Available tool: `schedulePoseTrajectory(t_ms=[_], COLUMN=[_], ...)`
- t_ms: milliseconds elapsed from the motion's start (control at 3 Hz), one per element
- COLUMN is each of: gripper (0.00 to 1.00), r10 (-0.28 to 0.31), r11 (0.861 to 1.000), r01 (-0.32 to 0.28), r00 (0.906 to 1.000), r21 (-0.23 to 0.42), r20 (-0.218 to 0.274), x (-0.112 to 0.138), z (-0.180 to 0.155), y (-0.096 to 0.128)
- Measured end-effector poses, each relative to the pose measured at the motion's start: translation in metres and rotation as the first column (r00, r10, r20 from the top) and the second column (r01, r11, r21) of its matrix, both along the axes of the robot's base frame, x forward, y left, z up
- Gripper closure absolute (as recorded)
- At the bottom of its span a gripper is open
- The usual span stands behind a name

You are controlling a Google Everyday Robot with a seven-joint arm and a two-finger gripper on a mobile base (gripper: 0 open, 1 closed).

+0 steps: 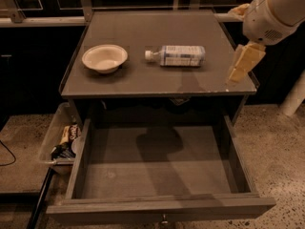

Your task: Place blue plastic bottle into top drawer

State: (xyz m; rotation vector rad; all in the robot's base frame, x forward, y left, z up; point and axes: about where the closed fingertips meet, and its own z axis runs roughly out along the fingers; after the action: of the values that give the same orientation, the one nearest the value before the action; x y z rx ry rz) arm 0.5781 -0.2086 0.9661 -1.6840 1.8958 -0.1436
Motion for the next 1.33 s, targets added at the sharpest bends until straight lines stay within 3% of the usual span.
schedulePoseTrajectory(t_ms=[333,1000,1333], gripper=[0.00,0.00,0.00], r10=[0.044,0.125,0.160], r11=[0.994,0.942,0.915], r01=[-0.045,-0.106,-0.121], r00=[0.9989,0.9913,0.9845], r21=[0.104,0.320,0.386], r20=[0.017,-0.041,-0.071], x=[0.033,0.089,0.109], z=[-0.009,-0.038,-0.050], y=[0.003,0.014,0.022])
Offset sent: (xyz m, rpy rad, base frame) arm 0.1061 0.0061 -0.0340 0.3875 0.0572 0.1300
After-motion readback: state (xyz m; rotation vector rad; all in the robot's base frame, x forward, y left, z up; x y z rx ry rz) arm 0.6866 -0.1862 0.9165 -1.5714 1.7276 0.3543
